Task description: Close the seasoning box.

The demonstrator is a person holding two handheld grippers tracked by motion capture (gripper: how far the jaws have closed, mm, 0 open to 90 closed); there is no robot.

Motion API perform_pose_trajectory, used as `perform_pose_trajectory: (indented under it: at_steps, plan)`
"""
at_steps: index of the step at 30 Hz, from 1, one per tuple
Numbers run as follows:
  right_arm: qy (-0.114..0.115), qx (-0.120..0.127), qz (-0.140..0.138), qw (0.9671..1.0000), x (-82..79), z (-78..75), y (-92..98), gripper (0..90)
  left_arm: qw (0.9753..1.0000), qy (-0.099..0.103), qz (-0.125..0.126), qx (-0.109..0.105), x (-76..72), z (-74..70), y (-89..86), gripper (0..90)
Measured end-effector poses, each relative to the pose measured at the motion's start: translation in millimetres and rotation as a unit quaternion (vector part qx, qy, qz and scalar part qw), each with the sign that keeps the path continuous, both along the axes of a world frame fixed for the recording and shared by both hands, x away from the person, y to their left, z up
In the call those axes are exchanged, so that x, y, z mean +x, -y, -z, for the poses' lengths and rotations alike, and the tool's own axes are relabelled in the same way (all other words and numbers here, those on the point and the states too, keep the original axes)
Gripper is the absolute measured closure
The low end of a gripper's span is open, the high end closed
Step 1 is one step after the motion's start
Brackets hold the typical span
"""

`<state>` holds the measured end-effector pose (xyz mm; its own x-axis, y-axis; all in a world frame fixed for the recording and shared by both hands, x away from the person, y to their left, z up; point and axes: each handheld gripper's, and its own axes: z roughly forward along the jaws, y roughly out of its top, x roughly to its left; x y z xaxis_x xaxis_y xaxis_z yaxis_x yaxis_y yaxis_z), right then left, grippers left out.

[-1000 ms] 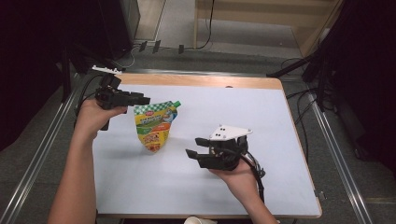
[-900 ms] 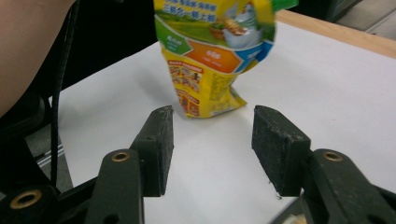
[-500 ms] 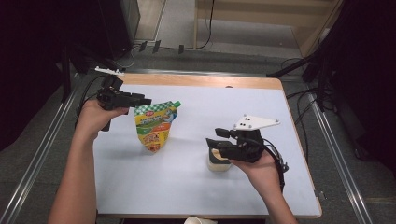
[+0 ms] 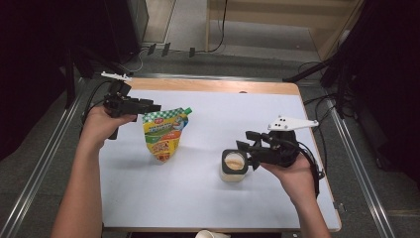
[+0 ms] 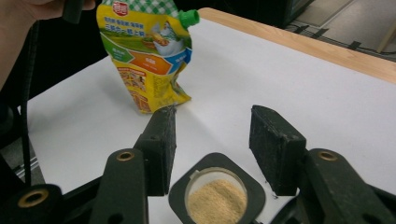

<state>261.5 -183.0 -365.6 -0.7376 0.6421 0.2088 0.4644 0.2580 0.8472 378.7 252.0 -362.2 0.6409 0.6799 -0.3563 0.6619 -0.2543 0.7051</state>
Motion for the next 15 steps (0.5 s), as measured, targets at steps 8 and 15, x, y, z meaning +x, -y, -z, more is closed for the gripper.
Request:
perform_pose_trajectory:
  at_steps: [8,15]
  plan:
    - [-0.007,-0.002,0.018,0.9998,4.2,0.0,14.7,51.5,1.0000,-0.005,0.001,0.007,1.0,2.7,2.4,44.1]
    - [-0.012,-0.001,0.038,0.9992,7.5,0.5,27.8,52.1,0.9999,-0.003,-0.002,0.011,1.1,3.3,2.5,44.1]
